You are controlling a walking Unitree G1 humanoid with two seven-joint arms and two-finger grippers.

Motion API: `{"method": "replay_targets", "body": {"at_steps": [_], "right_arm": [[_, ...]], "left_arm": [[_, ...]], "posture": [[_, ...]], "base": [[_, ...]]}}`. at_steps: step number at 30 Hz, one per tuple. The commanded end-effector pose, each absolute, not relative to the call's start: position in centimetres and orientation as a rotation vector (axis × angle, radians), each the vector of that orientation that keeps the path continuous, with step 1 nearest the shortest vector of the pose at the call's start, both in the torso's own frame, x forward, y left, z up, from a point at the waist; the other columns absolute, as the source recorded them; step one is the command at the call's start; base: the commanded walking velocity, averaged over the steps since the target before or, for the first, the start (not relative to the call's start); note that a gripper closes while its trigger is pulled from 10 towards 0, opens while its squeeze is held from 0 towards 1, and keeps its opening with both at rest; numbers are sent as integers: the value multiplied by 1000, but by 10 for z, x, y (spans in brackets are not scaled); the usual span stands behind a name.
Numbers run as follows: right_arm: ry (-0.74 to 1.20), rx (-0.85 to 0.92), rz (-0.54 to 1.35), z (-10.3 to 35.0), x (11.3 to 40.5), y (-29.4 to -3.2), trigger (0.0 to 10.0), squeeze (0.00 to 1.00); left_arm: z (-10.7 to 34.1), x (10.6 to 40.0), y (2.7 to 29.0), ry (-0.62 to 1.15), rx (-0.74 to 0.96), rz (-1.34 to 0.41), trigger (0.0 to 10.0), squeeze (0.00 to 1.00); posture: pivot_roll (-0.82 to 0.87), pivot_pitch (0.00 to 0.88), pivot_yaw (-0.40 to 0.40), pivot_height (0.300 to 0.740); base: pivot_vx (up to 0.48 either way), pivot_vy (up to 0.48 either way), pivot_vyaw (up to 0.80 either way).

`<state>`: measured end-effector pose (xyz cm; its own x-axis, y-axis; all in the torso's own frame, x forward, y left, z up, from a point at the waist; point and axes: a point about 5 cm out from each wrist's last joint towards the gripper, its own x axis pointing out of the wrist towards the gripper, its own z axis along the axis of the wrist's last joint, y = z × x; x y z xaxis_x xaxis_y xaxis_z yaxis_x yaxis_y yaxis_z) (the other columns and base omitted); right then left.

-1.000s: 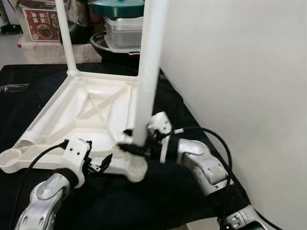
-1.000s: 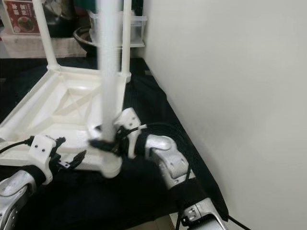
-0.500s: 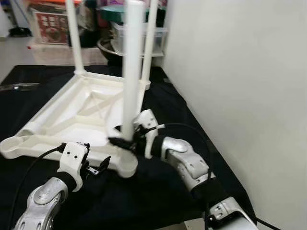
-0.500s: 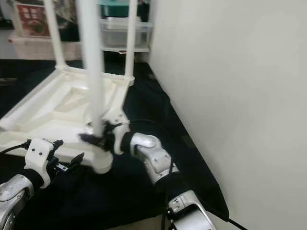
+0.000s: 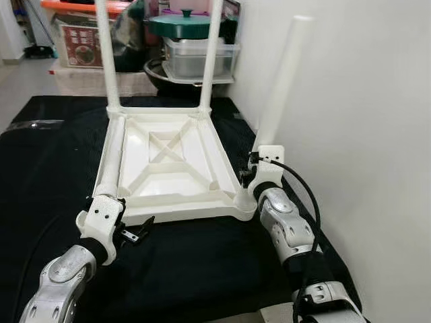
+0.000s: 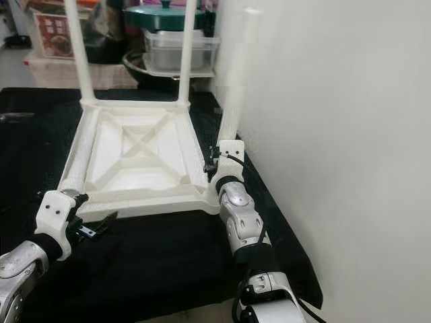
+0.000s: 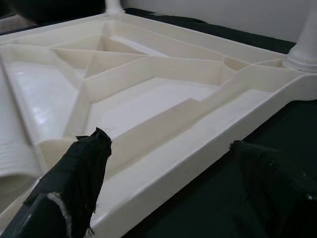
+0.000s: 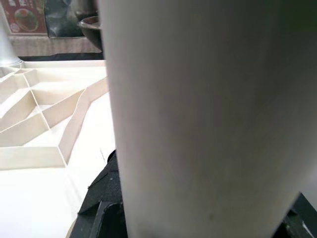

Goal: Building children table

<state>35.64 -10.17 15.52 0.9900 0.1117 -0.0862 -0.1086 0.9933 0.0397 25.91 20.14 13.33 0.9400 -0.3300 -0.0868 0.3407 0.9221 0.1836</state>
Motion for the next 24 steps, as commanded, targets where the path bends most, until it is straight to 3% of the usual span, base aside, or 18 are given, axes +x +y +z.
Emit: {"method": "replay_targets", "body": {"at_steps": [1,2,4,5,7,8,9,10,11,14,16,17,18,19,20,22,24], "right_arm": [[230,-23,115,129,350,-103,10000,0],[224,-10,130,129,349,-100,10000,310],[224,-10,130,129,349,-100,10000,310],[168,37,178,140,350,-91,10000,1000],[135,60,211,147,350,-86,10000,1000],[98,100,320,156,350,-77,10000,918],[61,129,417,165,350,-71,10000,63],[61,129,417,165,350,-71,10000,63],[-12,140,614,181,347,-63,10000,0],[-97,115,804,195,339,-59,10000,0],[-97,115,804,195,339,-59,10000,0],[-122,98,961,201,330,-55,10000,0],[-122,98,961,201,330,-55,10000,0],[-134,64,1133,205,319,-51,10000,0],[-134,64,1133,205,319,-51,10000,0],[-120,-34,1392,201,301,-36,10000,0],[-114,-62,1452,200,298,-27,10000,0]], "left_arm": [[132,260,199,54,188,-353,10000,0],[132,261,200,52,189,-352,10000,0],[132,261,200,52,189,-352,10000,0],[133,262,200,49,190,-349,10000,0],[133,262,200,48,190,-349,10000,0],[133,261,201,49,191,-349,10000,0],[133,261,201,49,191,-349,10000,0],[133,261,201,49,191,-349,10000,0],[133,261,201,50,192,-352,10000,0],[134,262,202,50,194,-353,10000,0],[134,262,202,50,194,-353,10000,0],[134,263,202,49,195,-353,10000,0],[134,263,202,49,195,-353,10000,0],[135,264,202,46,195,-354,10000,0],[135,264,202,46,195,-354,10000,0],[135,264,199,41,194,-355,10000,0],[136,263,199,40,193,-352,10000,0]], "posture": [[179,0,-117,740],[181,0,-118,740],[181,0,-118,740],[184,0,-118,740],[184,0,-118,740],[184,0,-118,740],[184,0,-118,740],[184,0,-118,740],[182,0,-112,740],[180,0,-113,740],[180,0,-113,740],[181,0,-115,740],[181,0,-115,740],[191,0,-122,740],[191,0,-122,740],[208,0,-137,740],[220,0,-146,740]], "base": [[0,0,0],[0,0,0],[0,0,0],[0,0,0],[0,0,0],[0,0,0],[0,0,0],[0,0,0],[0,0,0],[0,0,0],[0,0,0],[0,0,0],[0,0,0],[0,0,0],[0,0,0],[0,0,0],[0,0,0]]}}
